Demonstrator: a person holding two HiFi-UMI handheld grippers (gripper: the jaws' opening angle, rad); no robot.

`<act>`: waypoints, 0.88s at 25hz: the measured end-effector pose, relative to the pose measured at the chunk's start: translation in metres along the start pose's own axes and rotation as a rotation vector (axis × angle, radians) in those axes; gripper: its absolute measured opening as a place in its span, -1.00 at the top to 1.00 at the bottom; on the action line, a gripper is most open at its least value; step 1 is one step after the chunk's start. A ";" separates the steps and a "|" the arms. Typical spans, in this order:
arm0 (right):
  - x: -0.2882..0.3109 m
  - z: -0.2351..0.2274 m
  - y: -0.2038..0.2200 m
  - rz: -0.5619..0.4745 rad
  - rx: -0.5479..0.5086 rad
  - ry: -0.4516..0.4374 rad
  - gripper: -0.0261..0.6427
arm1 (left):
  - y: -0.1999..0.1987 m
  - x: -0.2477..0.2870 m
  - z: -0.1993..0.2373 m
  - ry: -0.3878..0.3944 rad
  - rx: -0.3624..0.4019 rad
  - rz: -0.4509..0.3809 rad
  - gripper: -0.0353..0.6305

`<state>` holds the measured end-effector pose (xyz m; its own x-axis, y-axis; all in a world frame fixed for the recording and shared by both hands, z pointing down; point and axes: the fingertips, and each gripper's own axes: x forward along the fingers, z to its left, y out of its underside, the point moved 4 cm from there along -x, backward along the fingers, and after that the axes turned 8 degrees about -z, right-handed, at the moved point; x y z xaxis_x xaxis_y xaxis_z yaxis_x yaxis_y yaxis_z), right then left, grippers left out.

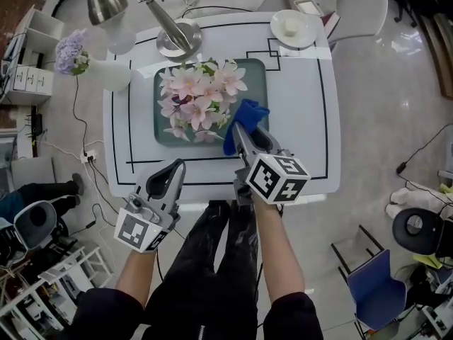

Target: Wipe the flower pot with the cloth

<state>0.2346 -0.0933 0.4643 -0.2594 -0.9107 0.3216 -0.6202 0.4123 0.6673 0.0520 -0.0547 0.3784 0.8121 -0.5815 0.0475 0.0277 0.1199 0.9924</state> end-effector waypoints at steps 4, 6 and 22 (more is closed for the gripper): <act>0.022 -0.003 0.001 0.019 0.104 -0.036 0.58 | 0.007 0.001 0.000 -0.014 0.000 0.018 0.88; 0.030 -0.004 0.002 0.035 0.115 -0.050 0.58 | 0.009 0.002 0.001 -0.021 0.000 0.019 0.88; 0.066 -0.019 0.020 0.161 -0.003 -0.027 0.58 | 0.021 0.007 0.020 -0.066 -0.023 0.033 0.88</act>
<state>0.2196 -0.1445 0.5113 -0.3754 -0.8330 0.4064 -0.5670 0.5533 0.6103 0.0467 -0.0726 0.4019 0.7725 -0.6288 0.0886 0.0151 0.1576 0.9874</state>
